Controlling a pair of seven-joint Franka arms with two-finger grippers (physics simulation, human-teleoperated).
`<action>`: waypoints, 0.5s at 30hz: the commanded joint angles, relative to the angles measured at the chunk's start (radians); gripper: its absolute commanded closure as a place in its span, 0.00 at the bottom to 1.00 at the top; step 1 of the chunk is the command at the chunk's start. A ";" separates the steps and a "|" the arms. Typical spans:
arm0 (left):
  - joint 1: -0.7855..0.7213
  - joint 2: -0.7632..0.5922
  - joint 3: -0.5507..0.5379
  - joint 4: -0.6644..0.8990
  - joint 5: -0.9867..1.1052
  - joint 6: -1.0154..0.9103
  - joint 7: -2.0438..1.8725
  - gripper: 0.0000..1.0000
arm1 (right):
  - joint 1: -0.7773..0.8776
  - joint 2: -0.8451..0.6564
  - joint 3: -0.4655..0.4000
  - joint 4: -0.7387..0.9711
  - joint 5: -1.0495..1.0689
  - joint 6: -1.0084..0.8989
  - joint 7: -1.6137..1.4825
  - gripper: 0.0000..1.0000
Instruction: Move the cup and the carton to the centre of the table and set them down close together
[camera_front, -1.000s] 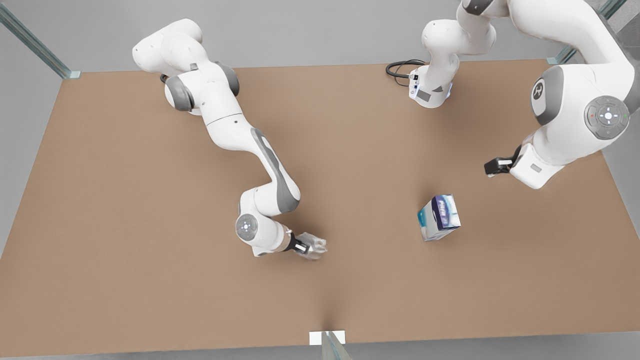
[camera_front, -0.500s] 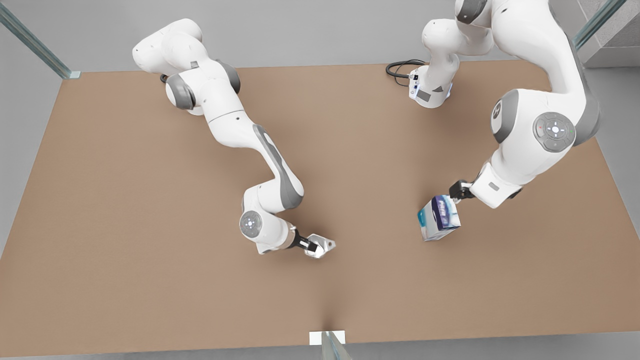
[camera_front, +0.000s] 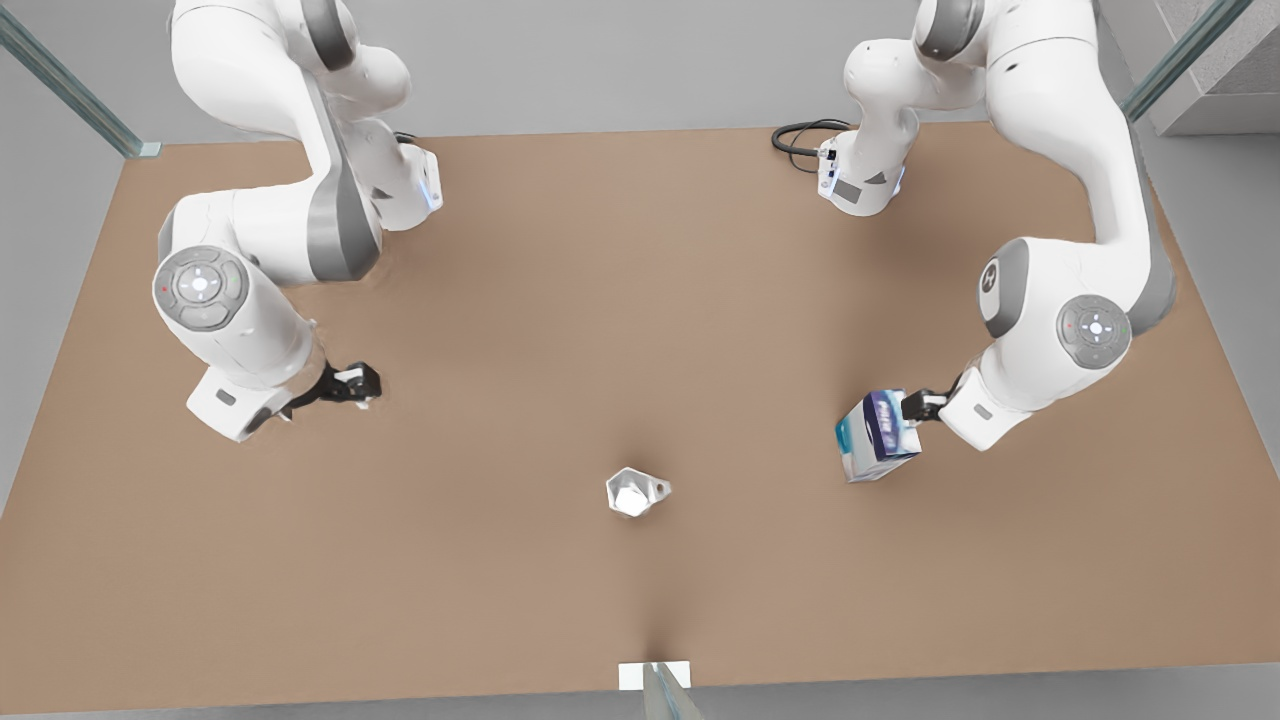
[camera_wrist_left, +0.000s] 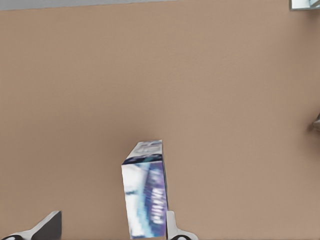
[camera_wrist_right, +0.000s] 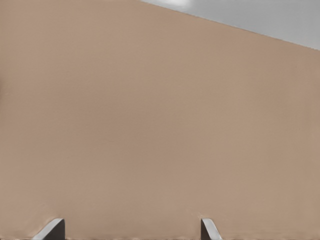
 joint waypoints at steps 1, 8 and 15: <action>0.001 0.000 0.000 -0.010 -0.001 0.015 0.000 0.00 | -0.013 -0.027 0.006 -0.032 -0.001 0.004 0.002 0.00; -0.001 -0.012 0.000 -0.079 -0.009 0.075 -0.017 0.00 | -0.093 -0.111 0.032 -0.167 0.000 0.001 0.031 0.00; -0.017 0.020 0.000 -0.157 -0.007 0.150 -0.026 0.00 | -0.093 -0.108 0.032 -0.167 0.000 0.003 0.032 0.00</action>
